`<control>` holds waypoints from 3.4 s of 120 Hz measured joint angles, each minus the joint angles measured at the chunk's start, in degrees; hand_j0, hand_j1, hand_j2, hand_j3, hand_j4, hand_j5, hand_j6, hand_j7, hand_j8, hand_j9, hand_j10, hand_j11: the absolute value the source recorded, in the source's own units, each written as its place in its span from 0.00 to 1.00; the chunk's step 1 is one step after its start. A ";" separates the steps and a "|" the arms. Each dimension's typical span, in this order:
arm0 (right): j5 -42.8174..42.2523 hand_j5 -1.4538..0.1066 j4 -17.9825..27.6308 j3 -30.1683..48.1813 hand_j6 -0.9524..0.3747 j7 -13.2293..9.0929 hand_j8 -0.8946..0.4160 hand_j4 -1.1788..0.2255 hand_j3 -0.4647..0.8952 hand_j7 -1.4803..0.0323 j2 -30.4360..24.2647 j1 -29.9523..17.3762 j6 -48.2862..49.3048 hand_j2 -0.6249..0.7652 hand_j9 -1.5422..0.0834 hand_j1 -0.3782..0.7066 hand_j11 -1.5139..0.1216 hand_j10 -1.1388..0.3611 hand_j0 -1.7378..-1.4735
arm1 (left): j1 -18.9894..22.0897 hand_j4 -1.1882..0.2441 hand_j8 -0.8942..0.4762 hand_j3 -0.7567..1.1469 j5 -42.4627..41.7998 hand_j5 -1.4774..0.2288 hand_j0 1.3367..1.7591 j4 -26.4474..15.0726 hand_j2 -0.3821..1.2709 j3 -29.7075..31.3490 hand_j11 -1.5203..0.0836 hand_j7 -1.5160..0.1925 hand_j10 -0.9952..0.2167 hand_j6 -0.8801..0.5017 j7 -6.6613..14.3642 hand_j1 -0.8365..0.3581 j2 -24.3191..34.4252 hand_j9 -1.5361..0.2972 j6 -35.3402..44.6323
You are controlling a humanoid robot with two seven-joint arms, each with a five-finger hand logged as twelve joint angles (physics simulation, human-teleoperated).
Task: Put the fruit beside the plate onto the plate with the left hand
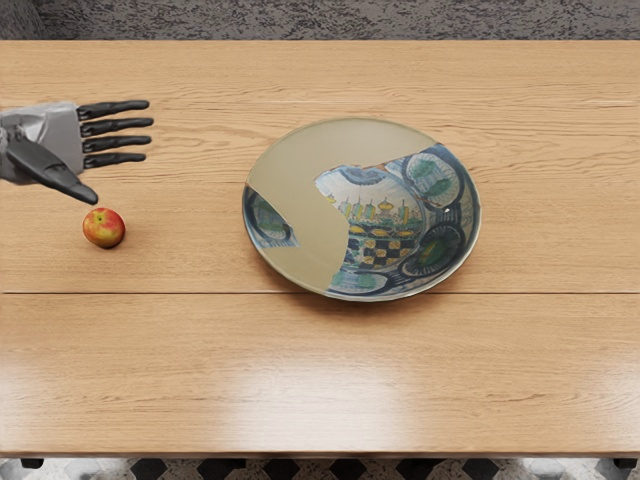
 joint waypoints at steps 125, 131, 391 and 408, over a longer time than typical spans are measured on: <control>-0.01 0.93 -0.04 0.03 0.72 -0.14 0.68 0.84 0.34 0.98 0.00 -0.01 0.00 0.45 0.95 0.03 0.93 0.76 0.30 | -29.64 0.73 0.55 0.40 11.46 0.76 0.76 0.79 0.25 52.56 0.84 0.78 0.71 0.54 1.78 0.85 -12.94 0.74 43.62; -0.01 0.93 -0.05 0.03 0.72 -0.14 0.68 0.84 0.34 0.98 0.00 -0.02 0.00 0.45 0.95 0.03 0.93 0.76 0.30 | -29.97 0.72 0.54 0.40 11.45 0.75 0.76 1.09 0.25 53.38 0.82 0.77 0.69 0.52 1.79 0.84 -14.65 0.73 44.54; -0.01 0.93 -0.04 0.03 0.72 -0.13 0.68 0.84 0.34 0.98 0.00 -0.06 0.00 0.45 0.95 0.03 0.93 0.76 0.30 | -27.90 0.47 0.33 0.40 10.99 0.39 0.75 1.41 0.23 61.08 0.45 0.42 0.34 0.36 2.64 0.49 -26.99 0.40 62.31; -0.01 0.93 -0.05 0.03 0.72 -0.13 0.68 0.84 0.34 0.98 0.00 -0.05 0.00 0.45 0.95 0.03 0.93 0.76 0.30 | -29.17 0.46 0.33 0.40 10.95 0.40 0.75 1.40 0.23 61.08 0.45 0.42 0.34 0.36 2.63 0.49 -27.08 0.40 62.18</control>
